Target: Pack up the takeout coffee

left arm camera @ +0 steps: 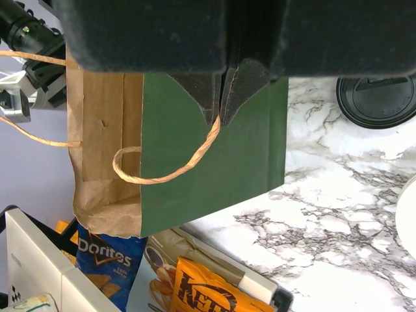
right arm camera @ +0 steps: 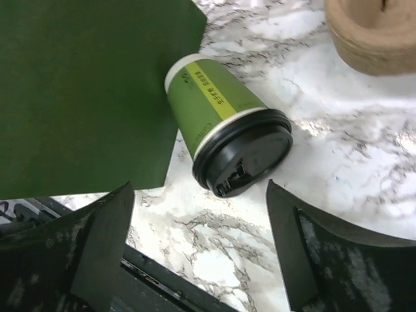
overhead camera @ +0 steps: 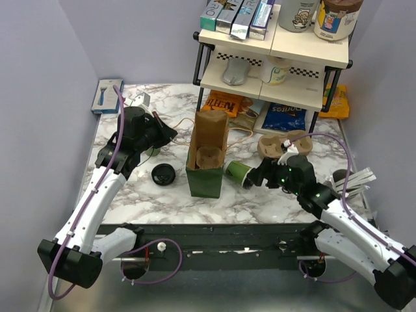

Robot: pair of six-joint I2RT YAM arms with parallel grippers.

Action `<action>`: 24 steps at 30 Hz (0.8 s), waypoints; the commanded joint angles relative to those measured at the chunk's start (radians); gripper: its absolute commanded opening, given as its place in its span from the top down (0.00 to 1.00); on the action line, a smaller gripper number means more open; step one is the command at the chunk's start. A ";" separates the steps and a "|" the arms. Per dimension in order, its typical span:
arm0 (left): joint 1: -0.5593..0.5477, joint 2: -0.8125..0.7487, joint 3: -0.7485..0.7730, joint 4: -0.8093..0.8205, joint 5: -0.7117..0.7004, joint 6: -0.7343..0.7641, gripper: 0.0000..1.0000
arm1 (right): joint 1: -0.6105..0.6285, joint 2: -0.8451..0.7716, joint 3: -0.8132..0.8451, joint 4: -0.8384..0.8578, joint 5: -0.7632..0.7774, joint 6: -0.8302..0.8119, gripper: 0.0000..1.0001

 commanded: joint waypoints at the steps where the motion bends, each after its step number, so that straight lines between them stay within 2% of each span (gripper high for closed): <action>1: 0.004 0.003 -0.006 0.018 0.039 -0.007 1.00 | 0.041 0.068 -0.010 0.114 -0.028 -0.088 0.19; 8: 0.004 -0.005 -0.009 0.018 0.023 -0.007 1.00 | 0.094 0.160 -0.007 0.118 0.052 -0.133 0.30; 9: 0.004 -0.007 -0.009 0.018 0.023 -0.007 1.00 | 0.099 0.166 -0.008 0.107 0.057 -0.121 0.36; 17: 0.004 -0.002 -0.011 0.023 0.025 -0.007 1.00 | 0.097 0.171 -0.010 0.072 0.207 -0.056 0.41; 24: 0.004 -0.005 -0.012 0.023 0.029 -0.006 1.00 | 0.096 0.177 0.016 -0.029 0.350 0.135 0.44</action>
